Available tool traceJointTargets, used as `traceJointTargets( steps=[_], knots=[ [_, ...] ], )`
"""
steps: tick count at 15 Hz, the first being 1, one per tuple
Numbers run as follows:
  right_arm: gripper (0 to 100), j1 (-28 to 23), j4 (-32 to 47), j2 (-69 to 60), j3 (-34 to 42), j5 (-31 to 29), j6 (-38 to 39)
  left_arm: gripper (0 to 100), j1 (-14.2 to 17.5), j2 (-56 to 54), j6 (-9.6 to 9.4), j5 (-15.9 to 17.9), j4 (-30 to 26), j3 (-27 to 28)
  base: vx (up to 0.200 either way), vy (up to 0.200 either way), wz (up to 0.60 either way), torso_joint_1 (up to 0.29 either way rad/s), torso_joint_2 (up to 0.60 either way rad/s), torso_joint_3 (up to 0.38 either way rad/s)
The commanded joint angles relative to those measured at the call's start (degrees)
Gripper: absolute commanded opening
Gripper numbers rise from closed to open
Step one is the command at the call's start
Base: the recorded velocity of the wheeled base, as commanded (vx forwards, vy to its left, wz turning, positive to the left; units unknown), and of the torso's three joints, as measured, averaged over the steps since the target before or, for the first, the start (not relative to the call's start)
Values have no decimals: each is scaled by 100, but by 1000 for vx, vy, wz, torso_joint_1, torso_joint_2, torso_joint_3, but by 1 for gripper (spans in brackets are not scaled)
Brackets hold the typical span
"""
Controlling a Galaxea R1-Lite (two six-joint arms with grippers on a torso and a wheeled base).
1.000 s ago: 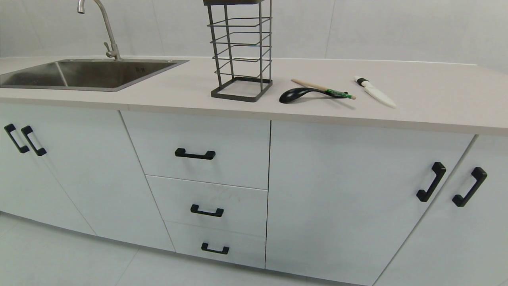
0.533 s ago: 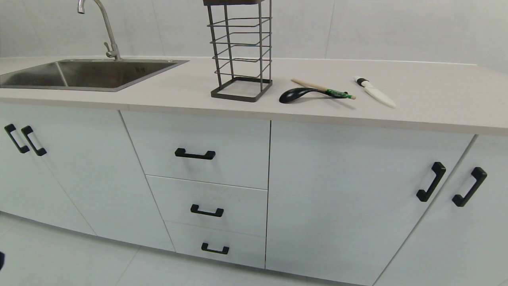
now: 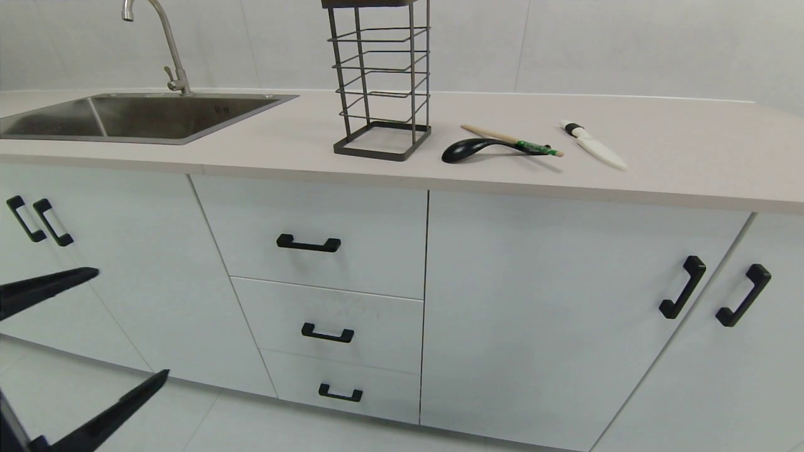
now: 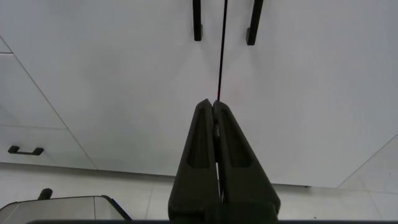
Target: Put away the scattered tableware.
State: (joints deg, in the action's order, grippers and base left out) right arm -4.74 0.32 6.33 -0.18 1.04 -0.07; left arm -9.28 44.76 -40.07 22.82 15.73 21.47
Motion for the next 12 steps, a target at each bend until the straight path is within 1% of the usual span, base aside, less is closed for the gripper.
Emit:
traceJointTargets(
  steps=[1, 2, 4, 5, 6, 7, 8, 10, 11, 12],
  knots=[
    [0, 0, -5, 0, 1, 2, -1, 100, -514, 903, -317, -32, -8, -29, 0, 0, 0, 0, 0, 0],
    [0, 0, -5, 9, 1, 2, -1, 100, -716, 1360, -572, -23, 1, -204, 0, 0, 0, 0, 0, 0],
    [0, 0, -5, 9, 1, 2, 7, 100, -892, 1913, -897, -23, 1, -354, 0, 0, 0, 0, 0, 0],
    [0, 0, 3, 0, 1, 2, -1, 100, -988, 2177, -968, -32, -8, -354, 0, 0, 0, 0, 0, 0],
    [0, 0, 3, 9, 1, 2, -1, 100, -997, 2221, -968, -32, -8, -354, 0, 0, 0, 0, 0, 0],
    [0, 0, -5, 9, 1, 2, -1, 100, -1129, 2660, -1003, -41, 18, -354, 0, 0, 0, 0, 0, 0],
    [0, 0, -5, 9, 1, 2, 7, 100, -1208, 2836, -1012, -67, 27, -354, 0, 0, 0, 0, 0, 0],
    [0, 0, -5, 9, 1, 2, -1, 100, -1261, 2986, -1029, -199, 45, -336, 0, 0, 0, 0, 0, 0],
    [0, 0, -5, 0, 1, 2, -1, 100, -1384, 3196, -1135, -322, 53, -327, 0, 0, 0, 0, 0, 0],
    [0, 0, -5, 9, 1, 2, -1, 100, -1454, 3293, -1205, -340, 45, -336, 0, 0, 0, 0, 0, 0]
  ],
)
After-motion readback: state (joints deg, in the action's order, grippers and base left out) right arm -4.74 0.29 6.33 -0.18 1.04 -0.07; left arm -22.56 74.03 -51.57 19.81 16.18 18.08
